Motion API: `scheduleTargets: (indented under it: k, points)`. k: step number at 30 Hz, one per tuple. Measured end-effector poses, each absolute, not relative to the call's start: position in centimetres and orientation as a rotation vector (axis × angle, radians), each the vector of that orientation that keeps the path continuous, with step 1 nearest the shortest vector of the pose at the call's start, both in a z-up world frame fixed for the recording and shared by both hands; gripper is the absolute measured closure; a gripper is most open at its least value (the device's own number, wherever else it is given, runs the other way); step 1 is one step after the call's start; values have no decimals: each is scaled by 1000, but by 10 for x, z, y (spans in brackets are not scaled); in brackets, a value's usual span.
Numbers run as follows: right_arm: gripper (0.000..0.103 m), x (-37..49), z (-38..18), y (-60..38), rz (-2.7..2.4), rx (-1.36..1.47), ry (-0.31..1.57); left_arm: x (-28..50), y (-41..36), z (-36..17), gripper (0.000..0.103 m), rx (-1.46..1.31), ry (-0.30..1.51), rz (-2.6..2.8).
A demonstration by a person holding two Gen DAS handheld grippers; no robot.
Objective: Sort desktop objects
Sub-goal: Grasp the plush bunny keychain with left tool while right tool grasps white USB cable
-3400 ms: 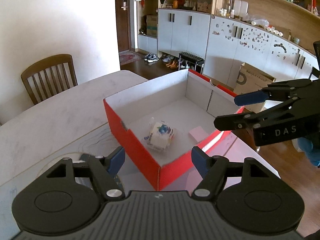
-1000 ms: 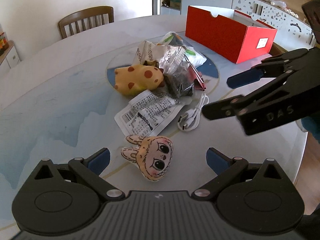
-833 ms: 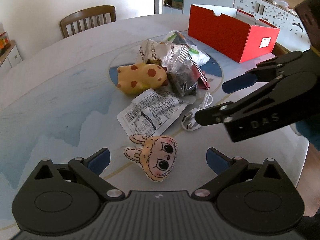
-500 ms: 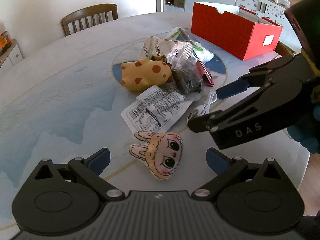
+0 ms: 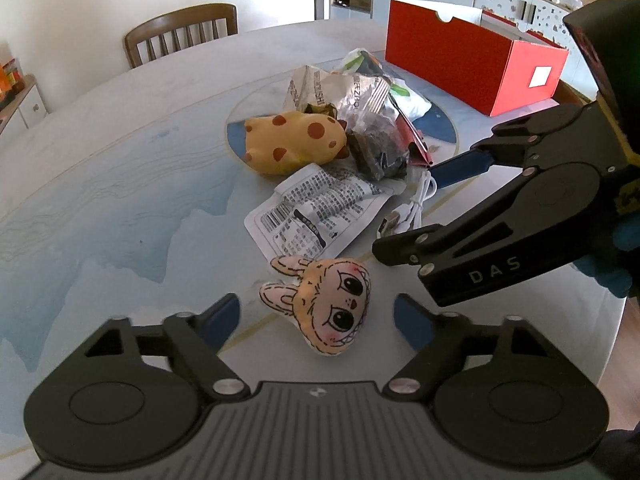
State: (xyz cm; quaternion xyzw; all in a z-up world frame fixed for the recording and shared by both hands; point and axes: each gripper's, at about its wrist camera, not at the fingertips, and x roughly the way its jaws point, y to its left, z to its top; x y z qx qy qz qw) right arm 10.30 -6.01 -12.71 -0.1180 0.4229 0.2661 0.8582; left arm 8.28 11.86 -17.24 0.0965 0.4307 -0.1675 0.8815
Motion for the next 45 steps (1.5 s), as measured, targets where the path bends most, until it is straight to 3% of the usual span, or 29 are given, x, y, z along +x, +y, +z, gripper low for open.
scheduleTargets:
  k: [8, 27, 45]
  points:
    - [24, 102, -125, -64, 561, -240, 897, 85, 117, -172, 46, 205, 889, -336]
    - [24, 101, -128, -65, 544, -235, 874, 83, 112, -171, 49, 228, 889, -328]
    - [30, 93, -108, -90, 492, -189, 844, 82, 103, -147, 50, 191, 859, -362]
